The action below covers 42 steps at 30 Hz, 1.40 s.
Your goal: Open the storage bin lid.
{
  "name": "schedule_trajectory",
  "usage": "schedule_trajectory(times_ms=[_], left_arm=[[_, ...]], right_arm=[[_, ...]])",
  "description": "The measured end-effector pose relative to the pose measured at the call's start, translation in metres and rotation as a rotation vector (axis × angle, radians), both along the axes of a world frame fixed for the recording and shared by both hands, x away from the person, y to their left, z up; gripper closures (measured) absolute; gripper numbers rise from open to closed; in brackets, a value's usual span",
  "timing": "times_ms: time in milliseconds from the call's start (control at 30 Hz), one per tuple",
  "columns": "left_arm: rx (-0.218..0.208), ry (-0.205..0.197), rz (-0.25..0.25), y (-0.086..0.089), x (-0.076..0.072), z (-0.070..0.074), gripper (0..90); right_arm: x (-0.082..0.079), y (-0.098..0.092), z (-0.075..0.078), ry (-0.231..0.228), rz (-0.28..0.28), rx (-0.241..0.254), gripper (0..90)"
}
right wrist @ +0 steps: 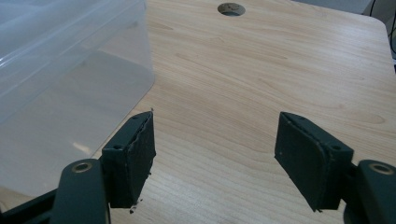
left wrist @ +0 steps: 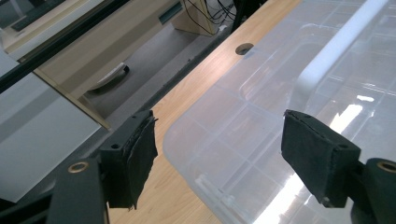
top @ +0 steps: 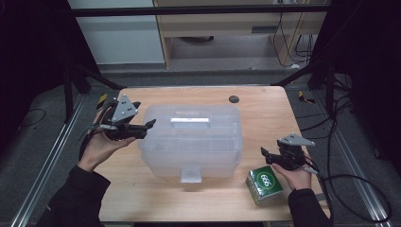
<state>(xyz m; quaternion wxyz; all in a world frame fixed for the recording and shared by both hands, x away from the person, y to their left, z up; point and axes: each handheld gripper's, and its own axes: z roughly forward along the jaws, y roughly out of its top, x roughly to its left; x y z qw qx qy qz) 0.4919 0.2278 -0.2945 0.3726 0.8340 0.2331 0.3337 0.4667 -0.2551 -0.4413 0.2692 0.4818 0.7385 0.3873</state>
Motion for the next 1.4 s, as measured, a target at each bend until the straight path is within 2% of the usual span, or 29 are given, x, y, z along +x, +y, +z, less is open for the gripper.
schedule_trajectory(times_ms=[333, 700, 967, 1333, 1400], left_arm=[[0.104, -0.005, -0.067, -0.018, -0.007, 0.005, 25.7], [0.212, -0.028, -0.122, -0.04, -0.01, 0.011, 26.8], [0.288, -0.042, -0.162, -0.057, -0.01, 0.008, 28.0], [0.357, -0.061, -0.196, -0.074, -0.007, 0.005, 32.2], [0.381, -0.064, -0.203, -0.077, -0.005, 0.003, 32.8]], right_arm=[[-0.002, 0.003, 0.001, -0.011, 0.028, -0.025, 33.1], [-0.002, 0.004, 0.002, 0.001, 0.029, -0.015, 34.3], [-0.002, 0.003, 0.002, 0.007, 0.032, -0.009, 36.0], [-0.001, 0.003, 0.003, 0.015, 0.038, -0.001, 38.3], [-0.001, 0.003, 0.003, 0.017, 0.04, -0.002, 38.6]])
